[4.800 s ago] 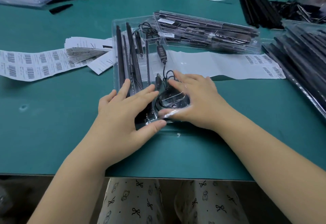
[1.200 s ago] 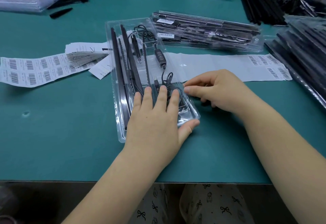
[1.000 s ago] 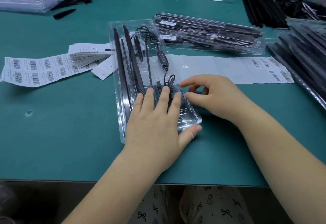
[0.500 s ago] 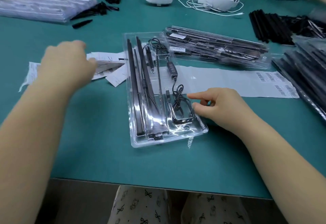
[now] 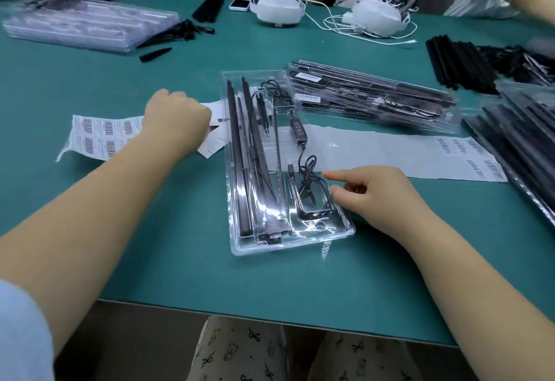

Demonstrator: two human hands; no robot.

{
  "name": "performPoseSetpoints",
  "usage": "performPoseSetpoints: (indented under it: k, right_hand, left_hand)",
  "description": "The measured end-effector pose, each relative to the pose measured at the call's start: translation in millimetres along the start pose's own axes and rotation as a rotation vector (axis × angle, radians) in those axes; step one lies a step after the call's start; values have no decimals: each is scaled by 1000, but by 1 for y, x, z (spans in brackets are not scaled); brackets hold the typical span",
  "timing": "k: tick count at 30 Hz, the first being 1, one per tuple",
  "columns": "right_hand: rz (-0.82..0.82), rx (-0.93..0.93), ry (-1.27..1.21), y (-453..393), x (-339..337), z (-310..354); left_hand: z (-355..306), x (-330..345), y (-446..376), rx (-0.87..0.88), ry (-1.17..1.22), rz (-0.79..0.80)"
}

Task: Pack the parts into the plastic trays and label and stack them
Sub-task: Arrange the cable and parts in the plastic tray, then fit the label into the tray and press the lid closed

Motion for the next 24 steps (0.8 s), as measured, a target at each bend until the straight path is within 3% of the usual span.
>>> performPoseSetpoints:
  k: [8, 12, 16, 18, 20, 23, 24]
  right_hand:
    - [-8, -2, 1, 1, 0, 1]
    - [-8, -6, -5, 1, 0, 2]
    - [0, 0, 1, 0, 1, 1]
    - [-2, -4, 11, 1, 2, 2]
    - [-30, -34, 43, -1, 2, 1]
    - [-39, 15, -45, -5, 3, 4]
    - [-36, 62, -136, -6, 3, 4]
  left_hand:
    - [-2, -11, 5, 51, -37, -41]
    - [7, -34, 0, -94, 42, -27]
    - [27, -65, 3, -344, 105, -192]
    - [27, -83, 9, -432, 350, -325]
    - [7, -102, 18, -426, 788, -348]
    - [-47, -117, 32, -401, 1545, -15]
    - [-65, -116, 35, -376, 1679, 113]
Point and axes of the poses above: each hand's wrist, its own y-axis away from the middle knuckle, its own x-axis out of the palm, z = x × y, the point moved 3 cm from there along -y, towards the middle knuckle, and after that the axes turned 8 degrees about -z, right-handed, at the moved point
